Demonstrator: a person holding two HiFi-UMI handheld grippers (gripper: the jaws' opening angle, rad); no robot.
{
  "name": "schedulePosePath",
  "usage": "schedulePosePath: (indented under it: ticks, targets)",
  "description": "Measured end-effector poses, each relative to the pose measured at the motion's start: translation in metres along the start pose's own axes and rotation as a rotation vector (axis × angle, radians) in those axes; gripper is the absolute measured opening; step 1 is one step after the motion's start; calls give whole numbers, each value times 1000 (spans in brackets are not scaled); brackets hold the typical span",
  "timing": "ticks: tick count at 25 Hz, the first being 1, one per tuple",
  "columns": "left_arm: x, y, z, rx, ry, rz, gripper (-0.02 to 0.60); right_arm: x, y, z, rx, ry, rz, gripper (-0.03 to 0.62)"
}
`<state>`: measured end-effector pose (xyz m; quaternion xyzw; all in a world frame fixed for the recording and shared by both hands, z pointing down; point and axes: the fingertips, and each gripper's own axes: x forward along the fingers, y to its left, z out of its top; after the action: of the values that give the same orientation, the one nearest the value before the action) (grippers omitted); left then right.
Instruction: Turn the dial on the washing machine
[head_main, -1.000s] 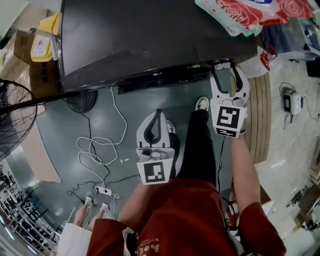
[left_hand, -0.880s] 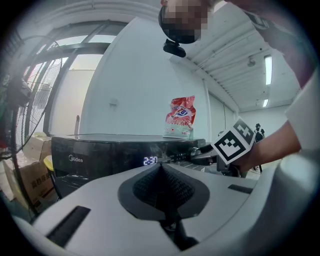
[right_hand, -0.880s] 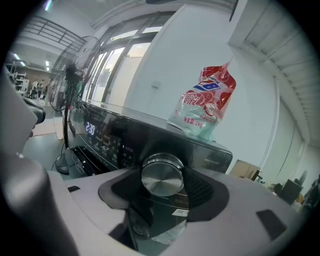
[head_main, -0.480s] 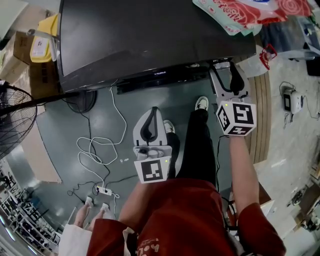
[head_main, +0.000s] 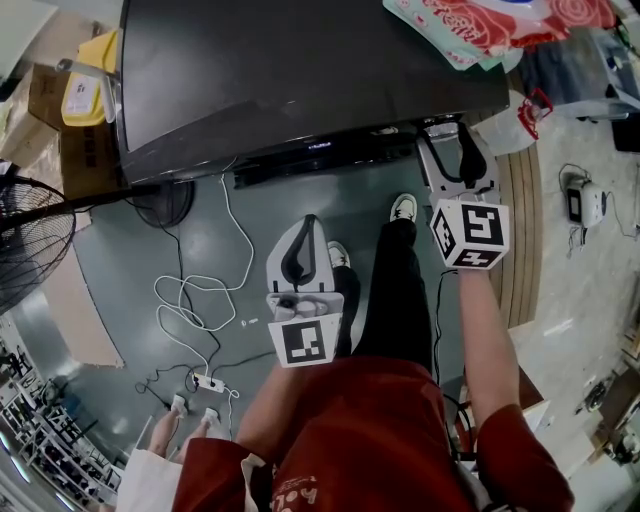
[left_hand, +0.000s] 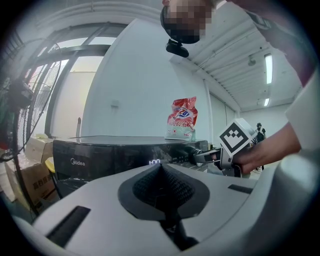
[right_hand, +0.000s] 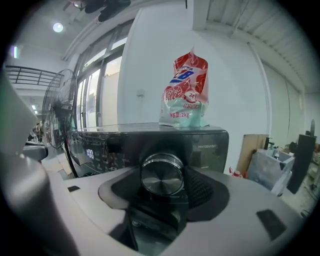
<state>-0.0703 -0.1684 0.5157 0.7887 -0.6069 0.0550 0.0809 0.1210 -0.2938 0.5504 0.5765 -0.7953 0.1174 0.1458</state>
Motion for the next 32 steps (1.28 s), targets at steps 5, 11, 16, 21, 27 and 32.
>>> schedulePosePath:
  ticks: [5,11,16,21,27,32]
  targets:
    - [0,-1,-1,-3,4,1,9,0,0,0,-22,0,-6,278]
    - [3,-6,-1,-4,4,-10,9,0,-1,0,-15,-4,-3,278]
    - [5,-7,0,-6,4,-11,9,0,-2,0,45,-16,22,278]
    - [5,-9,0,-4,4,-11,9,0,-5,-2,194,-29,68,278]
    - [2,-9,0,1,2,-8,9,0,-9,-5,477,-48,150,278]
    - [1,-13,0,1,4,-14,9,0,-11,-5,622,-64,196,278]
